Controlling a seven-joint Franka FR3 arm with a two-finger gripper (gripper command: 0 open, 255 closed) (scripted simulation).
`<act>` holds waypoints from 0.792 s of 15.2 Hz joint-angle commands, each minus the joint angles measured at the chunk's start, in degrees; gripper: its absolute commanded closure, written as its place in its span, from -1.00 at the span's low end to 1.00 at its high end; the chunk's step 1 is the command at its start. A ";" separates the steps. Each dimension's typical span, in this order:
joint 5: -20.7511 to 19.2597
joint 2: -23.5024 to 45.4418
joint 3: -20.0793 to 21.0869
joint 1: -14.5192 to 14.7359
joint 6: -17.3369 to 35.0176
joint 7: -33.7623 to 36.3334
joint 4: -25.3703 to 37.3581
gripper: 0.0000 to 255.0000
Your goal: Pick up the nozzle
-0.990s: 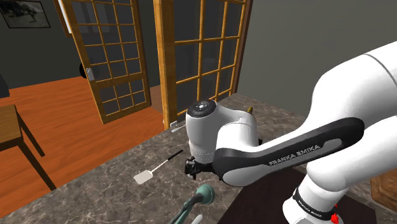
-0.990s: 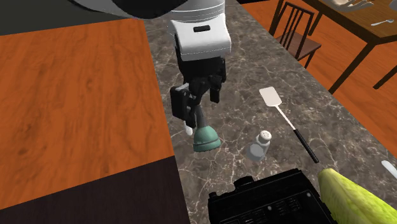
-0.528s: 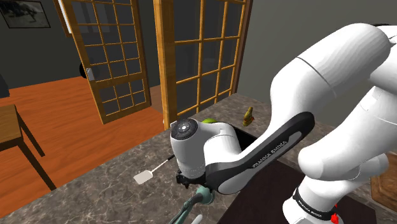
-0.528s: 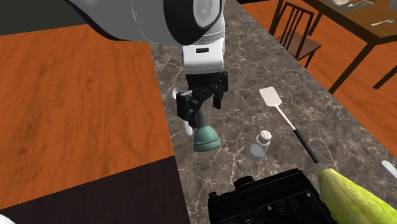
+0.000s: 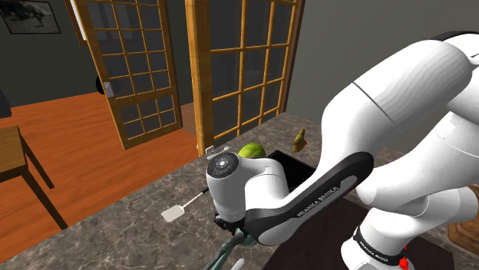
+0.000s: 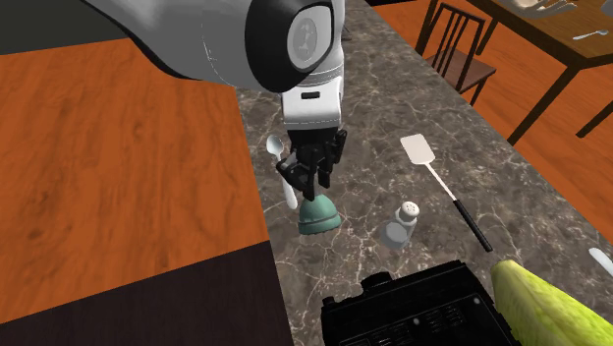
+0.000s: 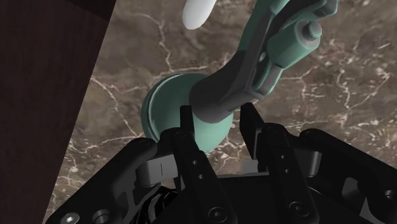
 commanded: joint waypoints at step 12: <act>-7.18 5.62 -23.53 23.14 -4.21 4.89 0.88 1.00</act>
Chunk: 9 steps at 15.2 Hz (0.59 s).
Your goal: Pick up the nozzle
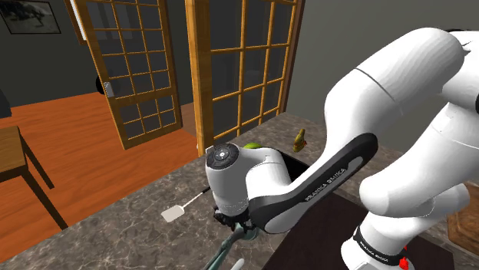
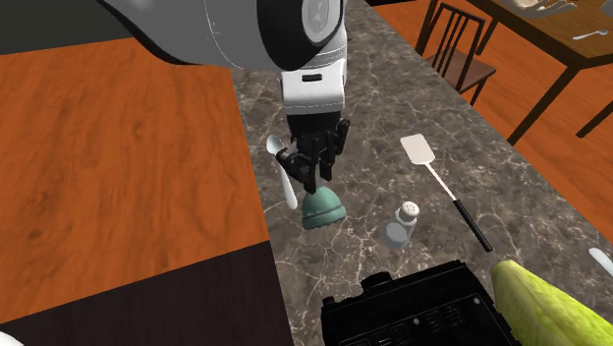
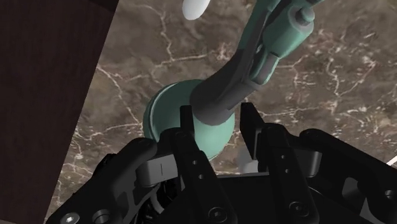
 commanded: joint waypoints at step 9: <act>13.12 -11.70 -17.49 16.83 -7.91 -10.93 2.35 1.00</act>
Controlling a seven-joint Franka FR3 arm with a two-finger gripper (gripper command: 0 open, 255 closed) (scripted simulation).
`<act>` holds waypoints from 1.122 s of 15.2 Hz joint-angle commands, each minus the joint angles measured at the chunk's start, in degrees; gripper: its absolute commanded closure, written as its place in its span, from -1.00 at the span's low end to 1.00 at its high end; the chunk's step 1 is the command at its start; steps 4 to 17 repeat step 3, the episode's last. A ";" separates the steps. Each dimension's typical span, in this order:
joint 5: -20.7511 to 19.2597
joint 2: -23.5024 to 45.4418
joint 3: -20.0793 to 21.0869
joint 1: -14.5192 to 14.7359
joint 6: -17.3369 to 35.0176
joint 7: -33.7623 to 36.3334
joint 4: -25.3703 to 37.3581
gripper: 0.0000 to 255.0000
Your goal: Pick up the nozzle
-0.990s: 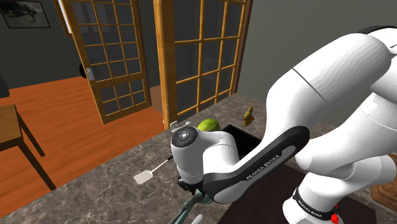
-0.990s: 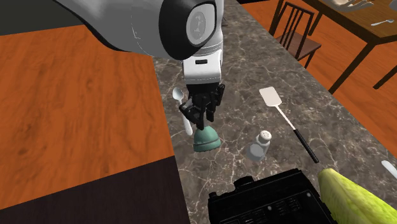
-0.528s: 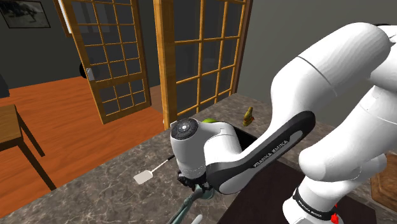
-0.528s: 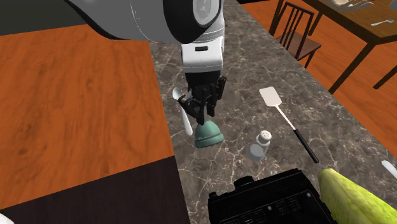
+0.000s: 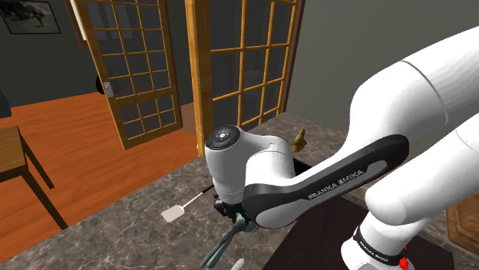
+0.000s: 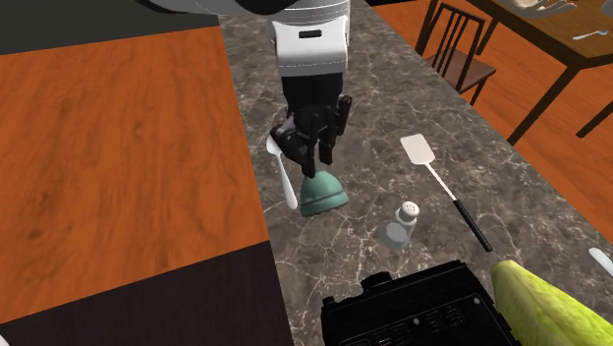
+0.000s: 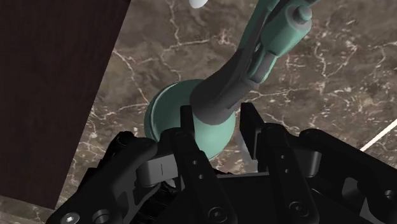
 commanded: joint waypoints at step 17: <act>1.17 -1.42 -1.77 1.34 -1.79 -1.27 0.80 1.00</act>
